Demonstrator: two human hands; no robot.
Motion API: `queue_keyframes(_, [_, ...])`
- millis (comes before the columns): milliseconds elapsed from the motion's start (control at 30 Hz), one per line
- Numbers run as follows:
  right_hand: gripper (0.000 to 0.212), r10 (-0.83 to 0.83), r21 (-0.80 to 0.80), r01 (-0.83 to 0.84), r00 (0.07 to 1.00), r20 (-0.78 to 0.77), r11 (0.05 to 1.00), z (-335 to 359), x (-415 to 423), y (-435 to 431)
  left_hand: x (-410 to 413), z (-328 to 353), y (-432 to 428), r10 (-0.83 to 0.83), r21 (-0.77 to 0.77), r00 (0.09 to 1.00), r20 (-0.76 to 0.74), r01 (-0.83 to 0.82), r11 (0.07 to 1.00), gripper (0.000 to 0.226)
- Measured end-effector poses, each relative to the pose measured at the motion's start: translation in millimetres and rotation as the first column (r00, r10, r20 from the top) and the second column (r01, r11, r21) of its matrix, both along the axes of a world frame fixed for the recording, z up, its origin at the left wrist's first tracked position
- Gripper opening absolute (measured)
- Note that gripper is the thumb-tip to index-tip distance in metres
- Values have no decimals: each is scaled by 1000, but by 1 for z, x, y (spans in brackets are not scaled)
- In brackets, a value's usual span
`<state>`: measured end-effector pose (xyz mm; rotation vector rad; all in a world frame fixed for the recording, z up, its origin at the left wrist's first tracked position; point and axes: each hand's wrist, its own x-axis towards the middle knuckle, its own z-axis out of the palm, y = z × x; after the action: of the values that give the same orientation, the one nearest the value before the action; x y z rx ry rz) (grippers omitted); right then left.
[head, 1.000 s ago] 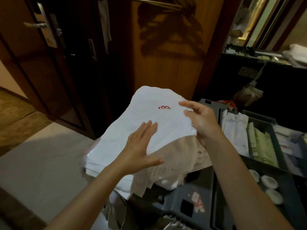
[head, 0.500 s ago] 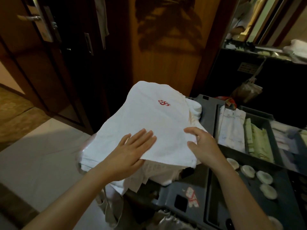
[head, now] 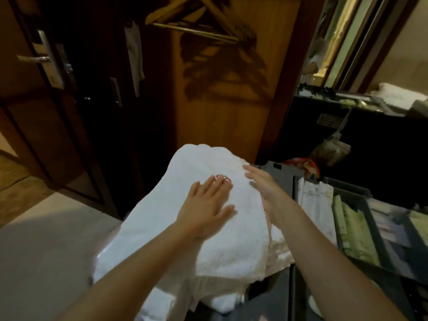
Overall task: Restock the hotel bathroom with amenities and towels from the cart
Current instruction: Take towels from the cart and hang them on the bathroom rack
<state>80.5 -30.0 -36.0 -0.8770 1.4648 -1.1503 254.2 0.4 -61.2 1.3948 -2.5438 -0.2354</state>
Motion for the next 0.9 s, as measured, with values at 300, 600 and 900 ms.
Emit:
queue_keyframes(300, [47,-209,-237,133,919,-334,962,-16,-6,-38,4,-10,-1,-54,-25,996,67,56,998,80])
queue_keyframes(600, [48,145,-14,-262,575,-805,965,-26,13,-30,20,7,-47,152,402,591,-792,317,859,36])
queue_keyframes(900, [62,157,247,15,732,-663,969,-50,15,-46,27,-24,-105,397,198,838,-375,-346,917,48])
